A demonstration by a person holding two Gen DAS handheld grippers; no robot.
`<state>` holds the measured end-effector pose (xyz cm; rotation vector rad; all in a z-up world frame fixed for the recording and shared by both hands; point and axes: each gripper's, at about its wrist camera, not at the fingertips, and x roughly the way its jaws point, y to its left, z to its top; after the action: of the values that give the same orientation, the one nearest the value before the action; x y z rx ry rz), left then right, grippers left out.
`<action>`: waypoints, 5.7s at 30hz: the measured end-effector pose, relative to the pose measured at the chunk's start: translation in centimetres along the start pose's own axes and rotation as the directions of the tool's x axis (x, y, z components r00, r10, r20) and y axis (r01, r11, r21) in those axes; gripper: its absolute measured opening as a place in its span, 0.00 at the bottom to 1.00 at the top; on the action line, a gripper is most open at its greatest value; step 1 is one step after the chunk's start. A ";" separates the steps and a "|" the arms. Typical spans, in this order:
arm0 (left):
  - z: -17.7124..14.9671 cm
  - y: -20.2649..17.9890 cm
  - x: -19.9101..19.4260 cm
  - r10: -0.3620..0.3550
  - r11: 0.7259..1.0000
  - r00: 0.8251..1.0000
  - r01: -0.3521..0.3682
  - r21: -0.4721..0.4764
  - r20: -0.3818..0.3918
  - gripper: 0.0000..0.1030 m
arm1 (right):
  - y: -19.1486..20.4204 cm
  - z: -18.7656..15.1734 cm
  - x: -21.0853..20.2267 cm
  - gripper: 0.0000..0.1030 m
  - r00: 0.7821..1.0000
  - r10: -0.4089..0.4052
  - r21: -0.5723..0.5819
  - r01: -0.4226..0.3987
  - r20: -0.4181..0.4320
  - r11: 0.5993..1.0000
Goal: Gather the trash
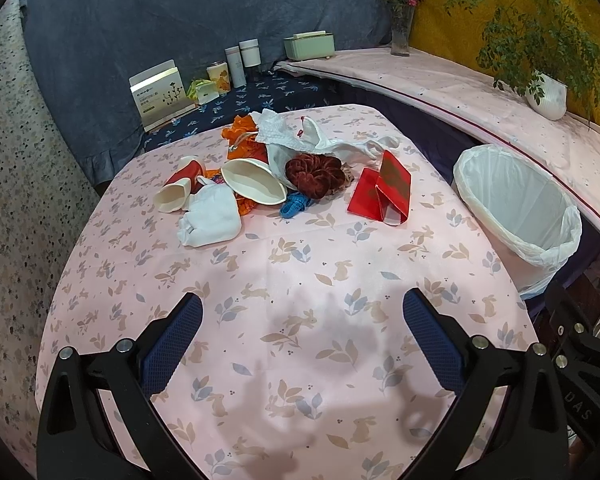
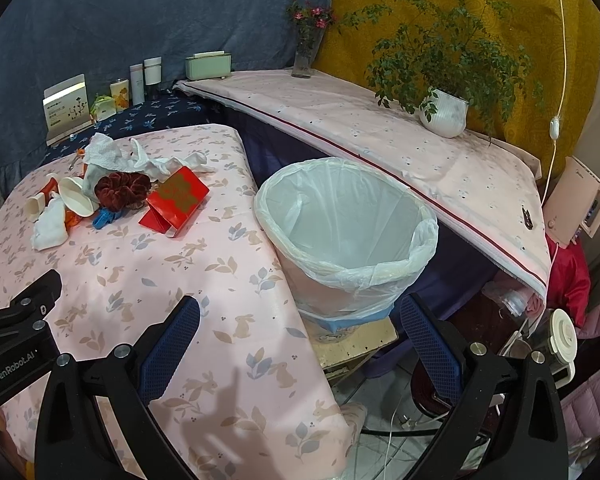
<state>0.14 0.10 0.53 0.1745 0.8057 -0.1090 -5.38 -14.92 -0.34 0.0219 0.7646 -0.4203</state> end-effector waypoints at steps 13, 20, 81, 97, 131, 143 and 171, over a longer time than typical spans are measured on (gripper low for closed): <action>0.2 -0.2 0.0 -0.006 1.000 1.000 0.006 0.001 0.005 0.93 | -0.1 -0.1 0.1 0.93 1.000 -0.005 0.003 0.005 0.002 1.000; -0.1 -0.4 -0.1 -0.018 1.000 1.000 0.018 0.004 0.016 0.93 | -0.2 -0.1 0.1 0.93 1.000 -0.007 0.009 0.007 0.002 1.000; 3.5 15.5 14.6 -0.067 0.965 0.996 0.051 -0.257 -0.054 0.93 | 14.6 6.8 12.1 0.87 0.993 0.115 -0.030 -0.116 -0.032 0.993; 3.4 15.1 17.6 -0.182 0.953 0.978 0.149 -0.263 -0.105 0.28 | 15.5 5.9 16.3 0.30 0.978 0.171 0.015 -0.170 -0.122 0.985; 6.2 2.3 5.0 -0.385 0.920 0.921 0.388 -0.053 0.063 0.12 | 2.7 6.7 6.3 0.02 0.982 0.155 0.216 -0.176 0.111 0.960; 8.3 -7.3 5.1 -0.536 0.843 0.844 0.533 0.076 0.027 0.12 | -5.6 4.9 7.9 0.02 0.996 0.037 0.351 -0.063 0.081 0.934; 9.7 -13.8 8.2 -0.528 0.840 0.849 0.520 0.153 0.016 0.62 | -9.1 4.1 10.8 0.63 0.998 -0.051 0.419 0.031 0.036 0.907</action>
<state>10.40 -15.53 -0.42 0.0800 0.7706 -0.6934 0.91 -27.83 -3.45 0.3990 0.6182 -0.6181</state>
